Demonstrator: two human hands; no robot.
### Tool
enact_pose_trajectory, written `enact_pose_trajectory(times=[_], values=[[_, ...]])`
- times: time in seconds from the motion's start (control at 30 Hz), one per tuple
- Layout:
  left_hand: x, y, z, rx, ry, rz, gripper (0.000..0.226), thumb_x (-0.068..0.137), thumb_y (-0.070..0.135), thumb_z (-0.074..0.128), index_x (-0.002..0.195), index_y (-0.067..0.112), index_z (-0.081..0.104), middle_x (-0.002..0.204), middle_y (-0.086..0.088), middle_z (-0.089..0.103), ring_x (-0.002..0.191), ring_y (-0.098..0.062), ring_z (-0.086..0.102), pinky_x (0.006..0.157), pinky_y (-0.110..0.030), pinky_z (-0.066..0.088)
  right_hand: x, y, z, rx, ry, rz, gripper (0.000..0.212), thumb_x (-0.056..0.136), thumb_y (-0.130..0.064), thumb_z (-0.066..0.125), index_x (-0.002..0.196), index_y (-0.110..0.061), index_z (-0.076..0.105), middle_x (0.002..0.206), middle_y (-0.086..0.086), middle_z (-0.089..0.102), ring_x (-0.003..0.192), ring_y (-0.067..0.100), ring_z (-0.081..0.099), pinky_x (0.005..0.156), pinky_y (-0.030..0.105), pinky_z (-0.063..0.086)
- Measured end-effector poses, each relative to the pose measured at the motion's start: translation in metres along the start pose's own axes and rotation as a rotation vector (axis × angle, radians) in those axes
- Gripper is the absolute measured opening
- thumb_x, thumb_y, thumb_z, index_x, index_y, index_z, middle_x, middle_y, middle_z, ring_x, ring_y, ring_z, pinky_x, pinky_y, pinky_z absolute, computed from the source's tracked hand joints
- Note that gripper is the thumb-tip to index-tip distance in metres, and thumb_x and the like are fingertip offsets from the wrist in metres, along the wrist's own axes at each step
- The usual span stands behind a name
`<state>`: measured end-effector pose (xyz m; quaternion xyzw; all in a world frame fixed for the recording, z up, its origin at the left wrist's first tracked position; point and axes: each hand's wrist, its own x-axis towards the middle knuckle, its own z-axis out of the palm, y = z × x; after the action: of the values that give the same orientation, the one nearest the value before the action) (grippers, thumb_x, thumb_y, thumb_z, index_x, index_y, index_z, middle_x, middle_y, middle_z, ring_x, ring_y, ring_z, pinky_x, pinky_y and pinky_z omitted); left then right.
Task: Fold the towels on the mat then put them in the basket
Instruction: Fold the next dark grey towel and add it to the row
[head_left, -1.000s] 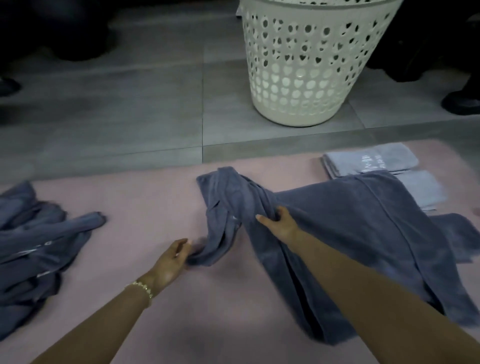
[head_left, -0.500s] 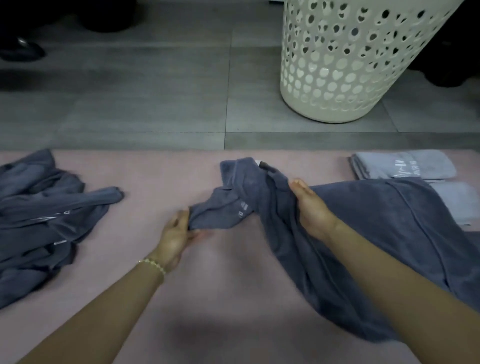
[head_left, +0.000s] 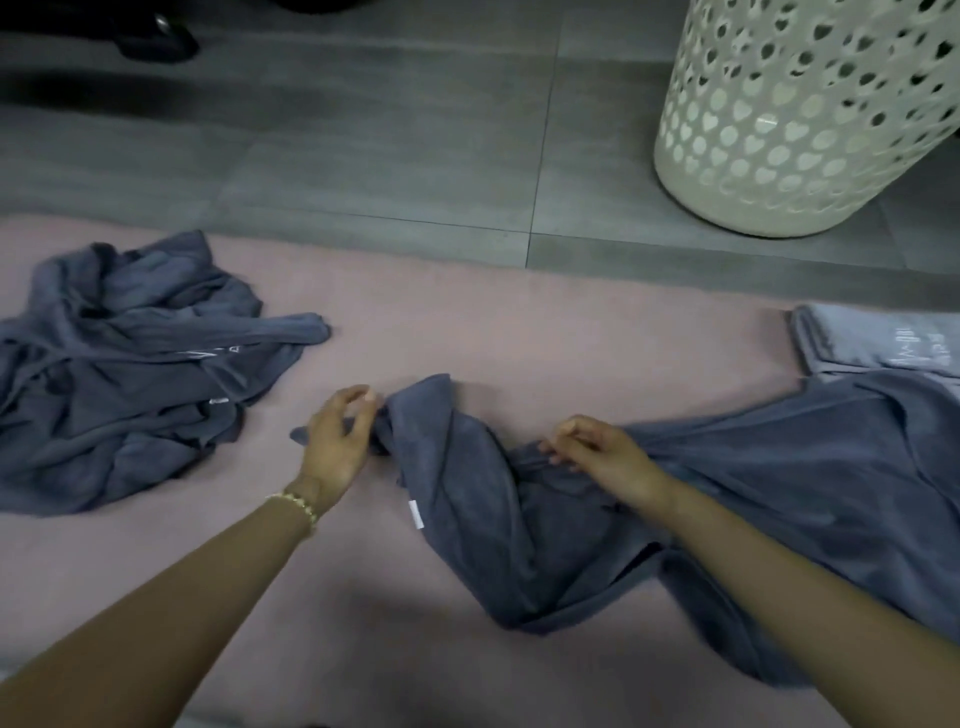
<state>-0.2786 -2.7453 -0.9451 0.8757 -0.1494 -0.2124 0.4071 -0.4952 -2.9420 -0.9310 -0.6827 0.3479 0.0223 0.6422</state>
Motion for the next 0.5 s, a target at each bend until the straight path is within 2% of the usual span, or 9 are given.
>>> enact_pose_trajectory(times=[0.07,0.13,0.17,0.23,0.27,0.33,0.43,0.47,0.5], values=[[-0.005,0.019,0.018,-0.045,-0.209,-0.024,0.03,0.098,0.037,0.042,0.107,0.011,0.055,0.097,-0.003,0.058,0.093,-0.017,0.053,0.079,-0.018,0.039,0.012,-0.008,0.01,0.001,0.051,-0.055,0.014,0.095,-0.009,0.052,0.085,-0.015,0.061,0.09,0.0,0.062,0.079,0.004,0.056,0.073,0.01,0.043],[-0.005,0.022,0.03,0.04,-0.278,-0.011,0.03,0.093,0.043,0.052,0.102,0.015,0.055,0.09,0.002,0.059,0.085,-0.013,0.054,0.078,-0.021,0.04,0.018,-0.014,0.027,-0.032,0.022,-0.053,0.01,0.096,-0.015,0.052,0.095,-0.011,0.061,0.094,0.0,0.061,0.083,0.005,0.053,0.074,0.003,0.04],[-0.006,0.019,0.032,0.057,-0.275,-0.004,0.028,0.09,0.042,0.058,0.093,0.014,0.055,0.081,0.002,0.057,0.076,-0.011,0.053,0.072,-0.022,0.042,0.02,-0.014,0.036,-0.062,-0.006,-0.025,0.014,0.096,-0.02,0.052,0.099,-0.01,0.062,0.097,0.001,0.062,0.086,0.006,0.054,0.076,0.005,0.041],[-0.009,0.018,0.03,-0.065,-0.244,0.005,0.03,0.09,0.036,0.06,0.078,0.009,0.053,0.067,-0.002,0.052,0.061,-0.008,0.049,0.061,-0.023,0.042,0.026,-0.013,0.05,-0.157,-0.073,0.06,0.035,0.096,-0.037,0.049,0.108,-0.006,0.062,0.11,0.007,0.065,0.1,0.015,0.059,0.091,0.019,0.046],[-0.011,0.019,0.025,-0.193,-0.195,-0.014,0.031,0.093,0.034,0.056,0.08,0.006,0.055,0.068,-0.004,0.054,0.062,-0.007,0.051,0.06,-0.022,0.044,0.029,-0.012,0.054,-0.235,-0.088,0.1,0.047,0.095,-0.047,0.045,0.114,-0.007,0.06,0.117,0.01,0.064,0.108,0.021,0.058,0.1,0.03,0.044],[-0.008,0.02,0.004,-0.458,-0.053,-0.117,0.033,0.099,0.035,0.044,0.095,0.006,0.06,0.082,-0.003,0.063,0.074,-0.009,0.059,0.062,-0.017,0.05,0.035,-0.01,0.056,-0.428,-0.088,0.165,0.059,0.095,-0.058,0.031,0.125,-0.014,0.056,0.131,0.008,0.057,0.121,0.027,0.051,0.108,0.04,0.036],[0.004,-0.002,-0.041,-0.717,0.094,-0.277,0.039,0.101,0.04,0.035,0.099,0.011,0.061,0.098,-0.007,0.065,0.086,-0.02,0.061,0.066,-0.025,0.053,0.038,-0.01,0.06,-0.53,-0.15,0.176,0.058,0.098,-0.055,0.02,0.126,-0.02,0.058,0.135,0.007,0.055,0.126,0.027,0.048,0.11,0.036,0.031],[0.003,-0.012,-0.056,-0.669,0.139,-0.338,0.043,0.101,0.042,0.034,0.106,0.008,0.061,0.11,-0.011,0.063,0.096,-0.026,0.061,0.077,-0.031,0.053,0.038,-0.012,0.063,-0.504,-0.189,0.173,0.058,0.098,-0.054,0.02,0.118,-0.019,0.062,0.131,0.007,0.058,0.123,0.026,0.05,0.108,0.033,0.033],[0.001,-0.026,-0.071,-0.489,0.182,-0.379,0.049,0.101,0.042,0.033,0.116,0.003,0.059,0.125,-0.016,0.058,0.11,-0.032,0.057,0.091,-0.035,0.048,0.037,-0.013,0.067,-0.488,-0.22,0.178,0.058,0.099,-0.053,0.021,0.113,-0.018,0.065,0.126,0.006,0.06,0.119,0.024,0.052,0.104,0.03,0.035]])
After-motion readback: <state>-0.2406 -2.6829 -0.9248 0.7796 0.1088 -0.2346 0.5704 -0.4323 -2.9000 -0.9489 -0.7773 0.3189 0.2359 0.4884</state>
